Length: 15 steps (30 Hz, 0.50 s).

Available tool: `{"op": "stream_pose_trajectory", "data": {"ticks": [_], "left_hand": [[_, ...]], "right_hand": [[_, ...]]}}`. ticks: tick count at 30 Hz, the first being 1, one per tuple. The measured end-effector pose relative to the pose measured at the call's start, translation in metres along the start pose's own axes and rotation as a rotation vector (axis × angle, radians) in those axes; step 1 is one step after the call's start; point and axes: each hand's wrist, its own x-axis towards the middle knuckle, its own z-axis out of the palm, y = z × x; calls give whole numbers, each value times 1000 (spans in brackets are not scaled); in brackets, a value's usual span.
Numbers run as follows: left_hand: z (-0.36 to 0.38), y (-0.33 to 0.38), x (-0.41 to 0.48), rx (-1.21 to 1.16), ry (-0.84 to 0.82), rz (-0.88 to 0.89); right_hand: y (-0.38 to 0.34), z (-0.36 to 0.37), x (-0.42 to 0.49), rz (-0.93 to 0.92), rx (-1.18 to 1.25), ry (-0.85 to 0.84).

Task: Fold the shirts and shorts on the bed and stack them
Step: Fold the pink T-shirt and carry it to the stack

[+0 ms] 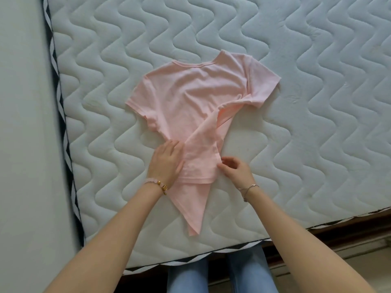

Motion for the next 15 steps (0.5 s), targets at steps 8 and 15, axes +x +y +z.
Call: {"op": "stream_pose_trajectory", "data": {"ticks": [8, 15], "left_hand": [[9, -17, 0, 130, -256, 25], [7, -14, 1, 57, -239, -15]], "right_hand": [[11, 3, -3, 26, -65, -54], [18, -15, -5, 61, -12, -35]]}}
